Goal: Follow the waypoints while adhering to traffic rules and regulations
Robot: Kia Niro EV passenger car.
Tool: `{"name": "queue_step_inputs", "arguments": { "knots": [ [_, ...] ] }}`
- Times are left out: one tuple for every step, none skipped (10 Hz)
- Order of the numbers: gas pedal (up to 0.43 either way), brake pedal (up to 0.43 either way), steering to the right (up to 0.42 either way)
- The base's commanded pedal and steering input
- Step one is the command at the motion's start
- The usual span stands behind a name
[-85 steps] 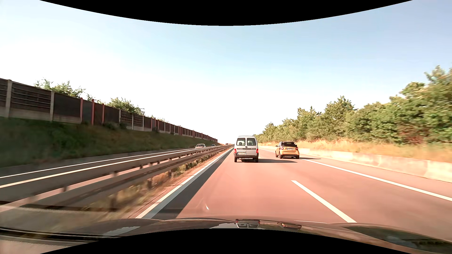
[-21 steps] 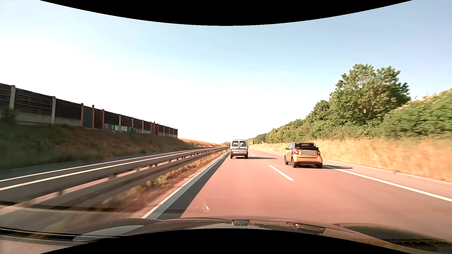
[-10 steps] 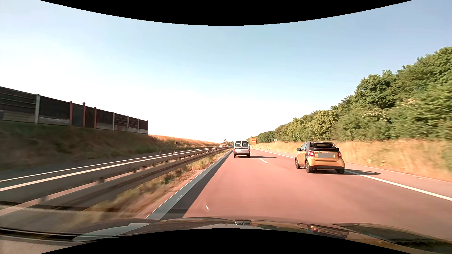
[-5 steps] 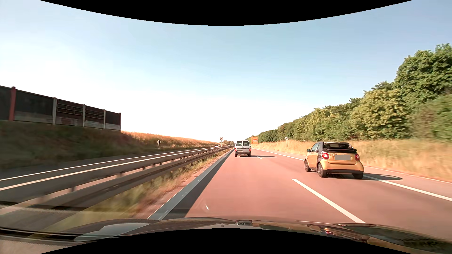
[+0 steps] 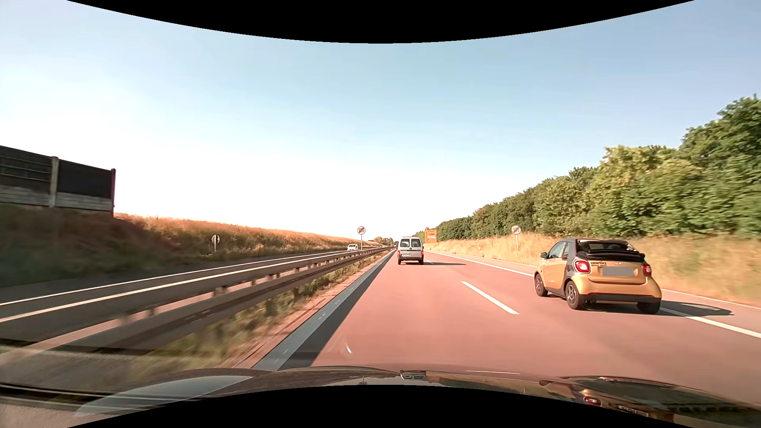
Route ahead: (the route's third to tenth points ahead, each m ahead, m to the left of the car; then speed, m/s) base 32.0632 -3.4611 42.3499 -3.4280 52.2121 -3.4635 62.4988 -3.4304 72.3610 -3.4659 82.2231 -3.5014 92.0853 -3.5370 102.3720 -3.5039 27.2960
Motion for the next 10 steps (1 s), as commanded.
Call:
{"name": "queue_step_inputs", "arguments": {
  "knots": [
    [0.449, 0.006, -0.002],
    [0.449, 0.006, -0.002],
    [0.449, 0.006, -0.002],
    [0.449, 0.006, -0.001],
    [0.449, 0.006, -0.001],
    [0.449, 0.006, -0.002],
    [0.449, 0.006, -0.002],
    [0.449, 0.006, -0.002],
    [0.449, 0.006, -0.002],
    [0.449, 0.006, -0.001]
  ]
}}
